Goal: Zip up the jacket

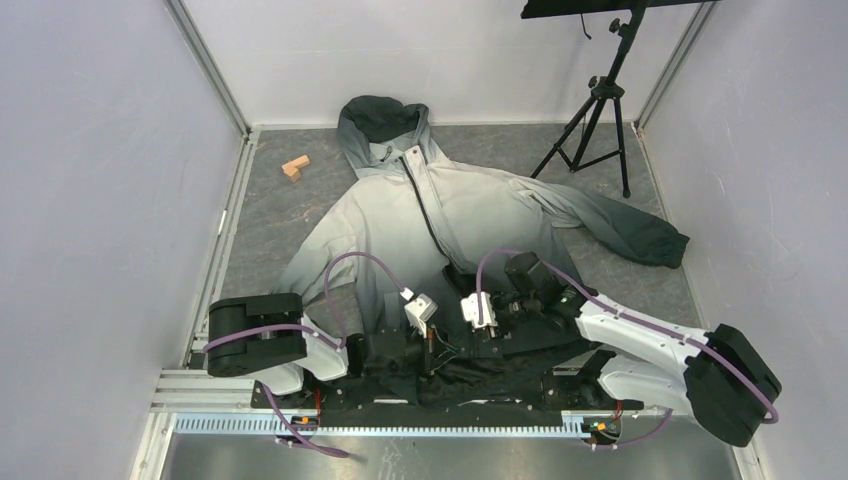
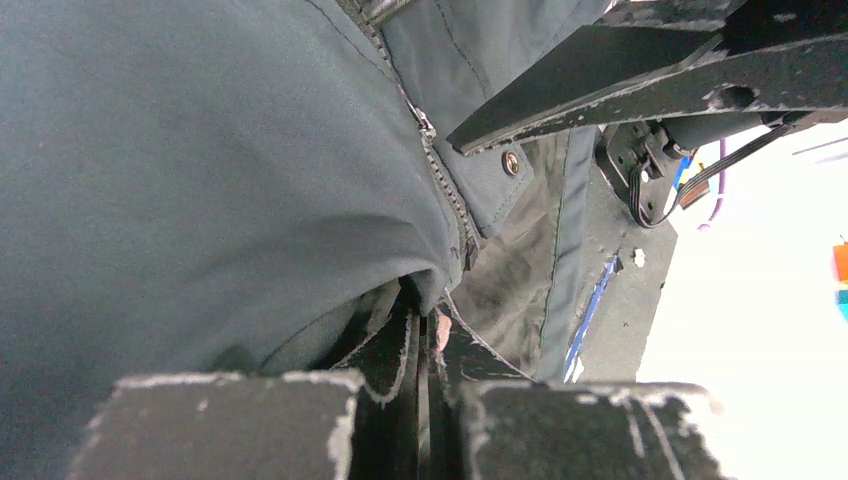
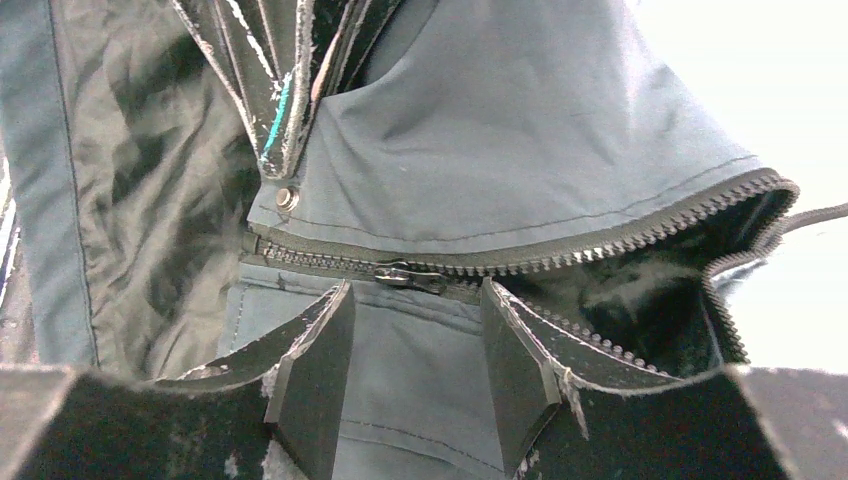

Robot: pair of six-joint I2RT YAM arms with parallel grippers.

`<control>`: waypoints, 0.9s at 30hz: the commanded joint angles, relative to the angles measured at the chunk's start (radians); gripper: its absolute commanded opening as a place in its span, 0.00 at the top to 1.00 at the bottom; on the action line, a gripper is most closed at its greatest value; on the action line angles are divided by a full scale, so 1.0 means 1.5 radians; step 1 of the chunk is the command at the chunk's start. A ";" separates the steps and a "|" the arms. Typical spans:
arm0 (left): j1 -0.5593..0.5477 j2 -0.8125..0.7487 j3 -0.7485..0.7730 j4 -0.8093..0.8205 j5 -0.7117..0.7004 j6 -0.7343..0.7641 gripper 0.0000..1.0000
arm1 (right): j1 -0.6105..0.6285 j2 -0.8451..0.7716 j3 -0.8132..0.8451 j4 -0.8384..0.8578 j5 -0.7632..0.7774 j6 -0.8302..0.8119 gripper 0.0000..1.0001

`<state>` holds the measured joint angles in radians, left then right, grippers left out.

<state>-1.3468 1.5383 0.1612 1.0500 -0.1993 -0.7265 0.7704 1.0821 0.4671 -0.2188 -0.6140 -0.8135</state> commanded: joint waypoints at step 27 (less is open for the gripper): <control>0.015 0.005 -0.021 0.056 -0.022 0.016 0.98 | -0.001 -0.012 0.046 -0.133 -0.058 -0.064 0.72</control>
<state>-1.3323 1.5440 0.1421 1.0924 -0.2008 -0.7269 0.7696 1.1122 0.5659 -0.3943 -0.7021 -0.9298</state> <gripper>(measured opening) 0.043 0.326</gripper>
